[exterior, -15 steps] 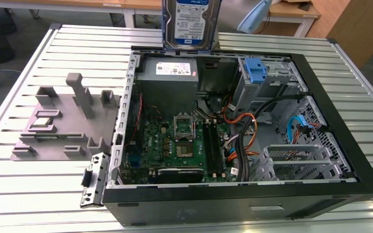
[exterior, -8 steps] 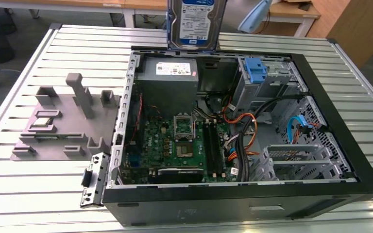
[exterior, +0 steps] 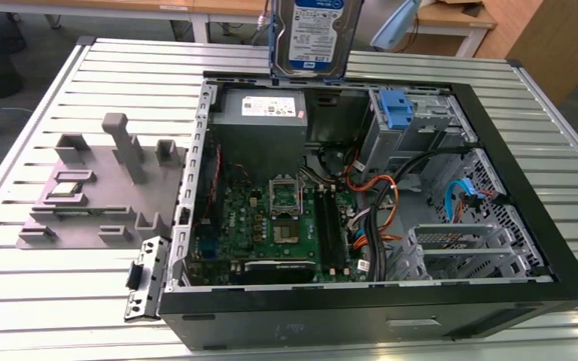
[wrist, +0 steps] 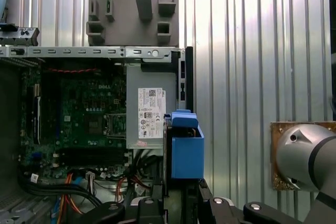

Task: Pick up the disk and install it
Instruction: 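Pick up the disk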

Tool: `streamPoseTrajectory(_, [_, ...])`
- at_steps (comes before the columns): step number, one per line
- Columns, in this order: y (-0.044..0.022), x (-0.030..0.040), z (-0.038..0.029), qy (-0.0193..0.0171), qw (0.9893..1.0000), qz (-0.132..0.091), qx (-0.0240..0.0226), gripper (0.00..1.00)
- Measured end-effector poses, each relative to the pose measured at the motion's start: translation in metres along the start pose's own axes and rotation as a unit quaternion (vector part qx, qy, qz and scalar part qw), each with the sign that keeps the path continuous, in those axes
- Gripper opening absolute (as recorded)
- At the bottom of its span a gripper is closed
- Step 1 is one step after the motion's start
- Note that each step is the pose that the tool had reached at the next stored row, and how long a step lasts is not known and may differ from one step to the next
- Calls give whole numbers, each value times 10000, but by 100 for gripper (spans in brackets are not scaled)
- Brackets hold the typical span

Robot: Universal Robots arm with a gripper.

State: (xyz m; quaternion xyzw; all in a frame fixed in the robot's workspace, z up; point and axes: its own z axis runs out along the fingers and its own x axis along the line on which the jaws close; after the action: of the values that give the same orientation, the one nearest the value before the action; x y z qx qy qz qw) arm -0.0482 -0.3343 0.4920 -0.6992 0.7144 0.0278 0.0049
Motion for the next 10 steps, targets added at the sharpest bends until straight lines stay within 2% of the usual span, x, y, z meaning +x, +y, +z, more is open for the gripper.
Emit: streamPoseTrajectory(10, [-152,-3,-5,0,10000,0,0,35])
